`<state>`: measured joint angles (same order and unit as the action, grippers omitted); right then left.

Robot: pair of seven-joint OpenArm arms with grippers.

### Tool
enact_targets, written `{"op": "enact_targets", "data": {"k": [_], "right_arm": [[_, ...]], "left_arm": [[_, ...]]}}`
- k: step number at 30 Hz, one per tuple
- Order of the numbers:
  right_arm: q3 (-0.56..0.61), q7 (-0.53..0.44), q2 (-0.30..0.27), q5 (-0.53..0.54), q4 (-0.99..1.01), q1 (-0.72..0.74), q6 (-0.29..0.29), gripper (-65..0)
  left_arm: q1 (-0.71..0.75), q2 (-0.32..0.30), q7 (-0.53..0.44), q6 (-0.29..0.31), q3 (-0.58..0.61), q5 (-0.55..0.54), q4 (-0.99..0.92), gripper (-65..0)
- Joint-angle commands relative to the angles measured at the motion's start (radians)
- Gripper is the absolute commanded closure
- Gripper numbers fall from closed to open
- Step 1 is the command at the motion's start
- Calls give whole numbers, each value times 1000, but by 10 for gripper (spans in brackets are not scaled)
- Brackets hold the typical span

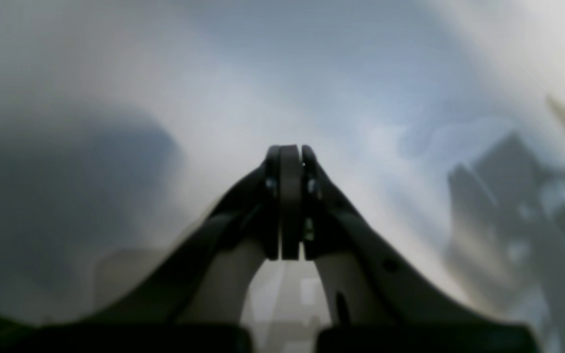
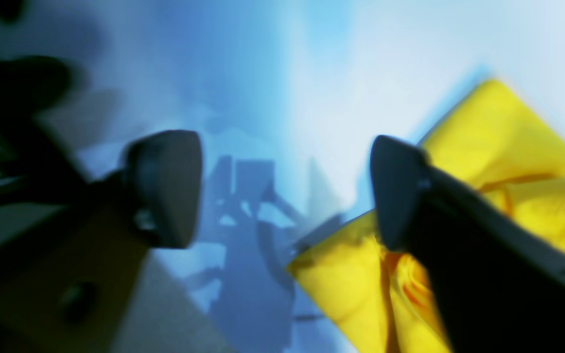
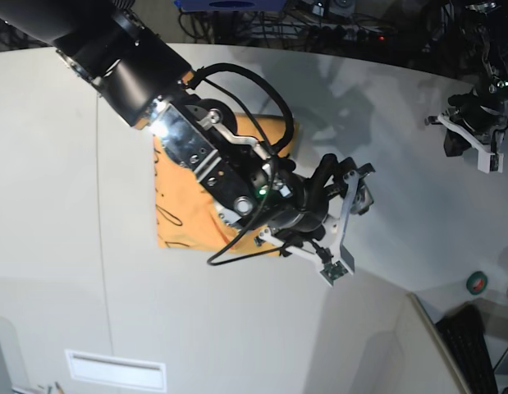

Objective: Layout the t-shirt on the table in an organized manner, then fold the t-shirt properly
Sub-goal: 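Grasp the folded bundle edge with the right gripper and flip it over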

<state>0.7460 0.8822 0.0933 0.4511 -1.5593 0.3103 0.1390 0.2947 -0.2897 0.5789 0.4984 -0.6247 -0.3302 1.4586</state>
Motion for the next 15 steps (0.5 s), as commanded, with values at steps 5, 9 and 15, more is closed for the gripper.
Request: {"op": "enact_targets", "data": {"k": [5, 9, 15], "right_arm": [[-273, 84, -96, -15, -114, -72, 7, 0], [-435, 21, -192, -16, -31, -124, 3, 0], [-440, -82, -255, -13, 110, -142, 1, 0]], "left_arm": [[-7, -21, -21, -4, -13, -10, 3, 0], [-10, -18, -21, -4, -5, -10, 3, 0], [-16, -16, -21, -4, -4, -10, 3, 0]]}}
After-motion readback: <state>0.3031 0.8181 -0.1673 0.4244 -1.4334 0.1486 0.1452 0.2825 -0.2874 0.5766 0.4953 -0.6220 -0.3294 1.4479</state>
